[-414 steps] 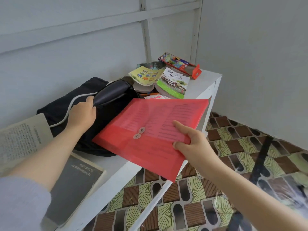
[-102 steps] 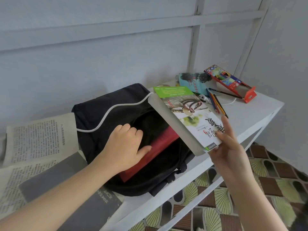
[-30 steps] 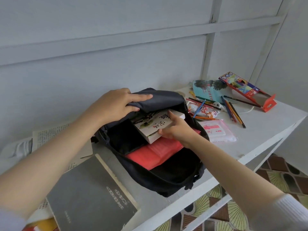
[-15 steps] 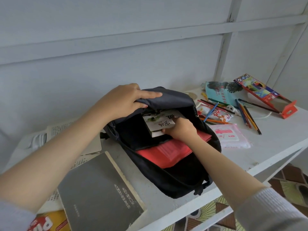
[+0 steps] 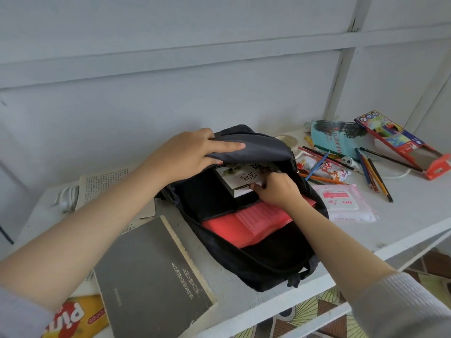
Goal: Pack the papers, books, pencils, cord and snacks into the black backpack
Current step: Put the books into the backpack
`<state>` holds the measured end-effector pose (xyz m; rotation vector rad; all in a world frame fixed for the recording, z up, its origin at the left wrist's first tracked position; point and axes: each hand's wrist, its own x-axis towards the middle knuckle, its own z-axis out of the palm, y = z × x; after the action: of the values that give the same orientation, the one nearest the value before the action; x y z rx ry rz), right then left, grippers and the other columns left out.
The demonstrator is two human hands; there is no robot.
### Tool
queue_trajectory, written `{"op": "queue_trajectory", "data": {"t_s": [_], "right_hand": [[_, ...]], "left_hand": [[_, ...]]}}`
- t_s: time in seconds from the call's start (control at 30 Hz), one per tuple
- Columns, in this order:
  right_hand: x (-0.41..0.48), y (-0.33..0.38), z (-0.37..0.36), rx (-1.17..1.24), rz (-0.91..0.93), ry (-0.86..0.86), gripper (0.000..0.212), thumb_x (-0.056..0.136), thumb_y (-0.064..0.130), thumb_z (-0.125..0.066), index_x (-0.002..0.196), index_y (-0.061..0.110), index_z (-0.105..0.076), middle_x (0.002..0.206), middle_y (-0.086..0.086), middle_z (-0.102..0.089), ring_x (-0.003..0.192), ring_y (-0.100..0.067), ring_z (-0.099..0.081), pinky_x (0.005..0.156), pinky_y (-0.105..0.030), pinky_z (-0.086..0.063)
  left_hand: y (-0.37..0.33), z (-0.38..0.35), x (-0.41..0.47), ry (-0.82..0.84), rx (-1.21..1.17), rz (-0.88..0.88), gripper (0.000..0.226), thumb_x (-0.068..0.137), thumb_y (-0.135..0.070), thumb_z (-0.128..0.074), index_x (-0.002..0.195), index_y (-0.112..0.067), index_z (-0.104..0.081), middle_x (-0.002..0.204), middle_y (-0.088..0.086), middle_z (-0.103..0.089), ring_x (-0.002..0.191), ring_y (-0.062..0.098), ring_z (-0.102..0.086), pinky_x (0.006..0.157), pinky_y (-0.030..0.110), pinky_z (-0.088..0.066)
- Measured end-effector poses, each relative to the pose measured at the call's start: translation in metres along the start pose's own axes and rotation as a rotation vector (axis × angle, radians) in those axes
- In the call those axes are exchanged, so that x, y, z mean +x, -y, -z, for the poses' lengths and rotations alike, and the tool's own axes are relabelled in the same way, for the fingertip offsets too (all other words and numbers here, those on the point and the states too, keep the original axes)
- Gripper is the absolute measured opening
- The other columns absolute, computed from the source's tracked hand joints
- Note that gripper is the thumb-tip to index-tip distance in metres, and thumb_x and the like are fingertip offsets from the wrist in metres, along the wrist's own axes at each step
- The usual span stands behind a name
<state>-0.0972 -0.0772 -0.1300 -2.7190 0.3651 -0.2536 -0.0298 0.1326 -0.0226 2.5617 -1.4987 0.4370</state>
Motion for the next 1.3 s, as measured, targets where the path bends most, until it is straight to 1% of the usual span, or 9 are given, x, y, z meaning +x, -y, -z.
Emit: {"op": "queue_trajectory", "data": {"t_s": [0.13, 0.33, 0.43, 0.53, 0.67, 0.77, 0.93, 1.1, 1.3], "right_hand": [[-0.012, 0.008, 0.000, -0.126, 0.020, 0.035, 0.046, 0.092, 0.040, -0.051, 0.120, 0.003, -0.052, 0.112, -0.019, -0.055, 0.109, -0.035, -0.051, 0.076, -0.034, -0.041], [-0.076, 0.052, 0.029, 0.013, 0.289, 0.220, 0.032, 0.089, 0.037, -0.052, 0.081, 0.011, -0.068, 0.079, -0.006, -0.066, 0.077, -0.020, -0.061, 0.068, -0.032, -0.051], [-0.114, 0.088, 0.048, 0.163, 0.528, 0.407, 0.034, 0.092, 0.034, -0.053, 0.070, 0.010, -0.062, 0.064, -0.005, -0.059, 0.058, -0.015, -0.051, 0.054, -0.025, -0.039], [-0.130, 0.118, 0.046, 0.355, 0.657, 0.514, 0.020, 0.090, 0.030, -0.056, 0.080, 0.015, -0.067, 0.070, 0.002, -0.064, 0.063, -0.012, -0.056, 0.058, -0.027, -0.045], [-0.114, 0.139, 0.016, 0.249, 0.815, 0.242, 0.013, 0.088, 0.025, -0.056, 0.096, 0.018, -0.064, 0.081, 0.005, -0.063, 0.074, -0.012, -0.054, 0.066, -0.026, -0.043], [-0.087, 0.149, -0.017, 0.017, 0.901, 0.027, 0.024, 0.084, 0.022, -0.057, 0.105, 0.014, -0.063, 0.082, -0.001, -0.062, 0.077, -0.022, -0.053, 0.069, -0.035, -0.045], [-0.056, 0.165, -0.055, -0.282, 0.853, 0.114, 0.049, 0.090, 0.036, -0.049, 0.136, 0.020, -0.039, 0.117, -0.005, -0.056, 0.110, -0.026, -0.046, 0.096, -0.039, -0.030], [-0.038, 0.170, -0.068, -0.289, 0.777, 0.248, 0.063, 0.088, 0.041, -0.050, 0.143, 0.019, -0.029, 0.128, -0.004, -0.055, 0.125, -0.027, -0.038, 0.109, -0.047, -0.019], [-0.033, 0.169, -0.064, -0.110, 0.738, 0.362, 0.071, 0.086, 0.039, -0.057, 0.146, 0.022, -0.024, 0.117, -0.003, -0.058, 0.127, -0.023, -0.039, 0.113, -0.049, -0.010]], "left_hand": [[0.004, -0.010, -0.002, 0.014, -0.045, 0.049, 0.057, 0.092, -0.031, -0.054, 0.132, -0.056, -0.022, 0.088, -0.002, -0.047, 0.077, 0.017, -0.048, 0.065, 0.027, -0.032], [-0.004, -0.038, -0.024, -0.001, -0.142, 0.098, 0.060, 0.083, -0.045, -0.063, 0.136, -0.050, -0.034, 0.131, -0.010, -0.051, 0.117, 0.010, -0.049, 0.086, 0.021, -0.036], [-0.011, -0.043, -0.048, -0.148, -0.311, 0.157, 0.044, 0.083, -0.049, -0.060, 0.124, -0.035, -0.059, 0.121, -0.012, -0.057, 0.112, 0.003, -0.052, 0.094, 0.025, -0.043], [-0.009, -0.036, -0.084, -0.298, -0.405, 0.285, 0.036, 0.086, -0.045, -0.049, 0.111, -0.028, -0.067, 0.105, -0.014, -0.063, 0.096, 0.000, -0.059, 0.084, 0.031, -0.051], [-0.015, -0.034, -0.152, -0.413, -0.370, 0.635, 0.032, 0.092, -0.040, -0.049, 0.118, -0.027, -0.062, 0.107, -0.013, -0.062, 0.092, -0.006, -0.054, 0.079, 0.016, -0.044], [-0.027, -0.050, -0.200, -0.370, -0.232, 0.969, 0.039, 0.089, -0.028, -0.057, 0.127, -0.019, -0.055, 0.120, 0.003, -0.061, 0.107, 0.018, -0.055, 0.085, 0.030, -0.044], [-0.049, -0.077, -0.234, -0.110, -0.151, 1.276, 0.076, 0.082, -0.046, -0.060, 0.144, -0.015, -0.029, 0.142, 0.016, -0.039, 0.131, 0.033, -0.034, 0.108, 0.047, -0.030], [-0.048, -0.078, -0.227, -0.341, -0.336, 1.312, 0.072, 0.078, -0.026, -0.070, 0.139, -0.023, -0.033, 0.137, 0.005, -0.046, 0.125, 0.028, -0.040, 0.103, 0.048, -0.037], [-0.047, -0.047, -0.215, -0.764, -0.794, 1.280, 0.054, 0.082, 0.009, -0.060, 0.107, -0.037, -0.046, 0.116, -0.006, -0.057, 0.102, 0.012, -0.057, 0.077, 0.026, -0.049]]}}
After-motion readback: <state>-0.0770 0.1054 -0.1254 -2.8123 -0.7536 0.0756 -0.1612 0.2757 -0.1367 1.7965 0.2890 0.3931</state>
